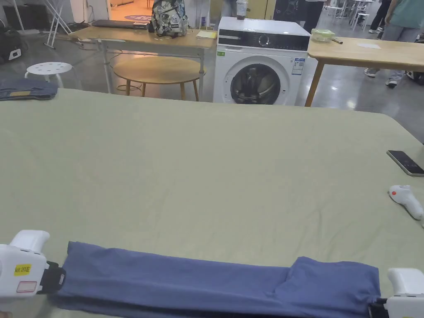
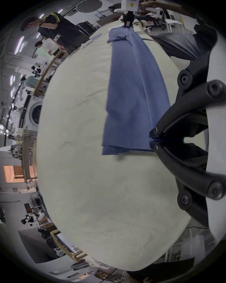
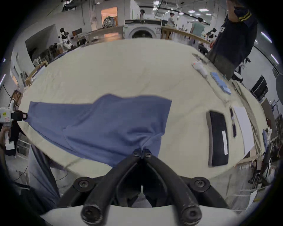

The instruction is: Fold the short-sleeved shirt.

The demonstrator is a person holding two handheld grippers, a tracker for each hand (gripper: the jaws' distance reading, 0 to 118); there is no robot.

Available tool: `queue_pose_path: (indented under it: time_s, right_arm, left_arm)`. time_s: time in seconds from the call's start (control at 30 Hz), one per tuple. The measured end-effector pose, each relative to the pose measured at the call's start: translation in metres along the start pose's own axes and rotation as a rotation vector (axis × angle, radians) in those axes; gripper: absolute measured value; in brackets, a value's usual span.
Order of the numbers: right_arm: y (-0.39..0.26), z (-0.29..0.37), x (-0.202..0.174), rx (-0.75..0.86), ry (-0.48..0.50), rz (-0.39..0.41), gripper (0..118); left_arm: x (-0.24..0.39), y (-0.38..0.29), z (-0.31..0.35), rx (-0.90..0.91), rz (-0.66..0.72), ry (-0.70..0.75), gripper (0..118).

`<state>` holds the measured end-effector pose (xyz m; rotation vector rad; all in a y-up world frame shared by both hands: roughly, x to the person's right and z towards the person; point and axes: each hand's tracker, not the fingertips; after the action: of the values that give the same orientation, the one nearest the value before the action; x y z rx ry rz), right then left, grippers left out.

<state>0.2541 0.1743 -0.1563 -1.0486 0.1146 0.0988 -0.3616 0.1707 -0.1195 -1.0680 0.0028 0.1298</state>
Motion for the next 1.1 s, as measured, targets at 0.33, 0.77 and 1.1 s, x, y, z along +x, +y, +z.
queue_pose_path:
  time_s: [0.33, 0.77, 1.1]
  right_arm:
    - [-0.016, -0.03, -0.012, -0.075, -0.039, -0.015, 0]
    - [0.031, 0.013, -0.043, 0.228, -0.187, -0.048, 78]
    - [0.05, 0.042, -0.112, 0.725, -0.063, -0.12, 19]
  left_arm:
    - [0.004, -0.014, -0.032, -0.077, 0.012, 0.041, 0]
    - [0.048, 0.015, 0.023, 0.245, 0.025, 0.063, 39]
    - [0.092, 0.035, 0.041, 0.685, -0.011, 0.119, 38]
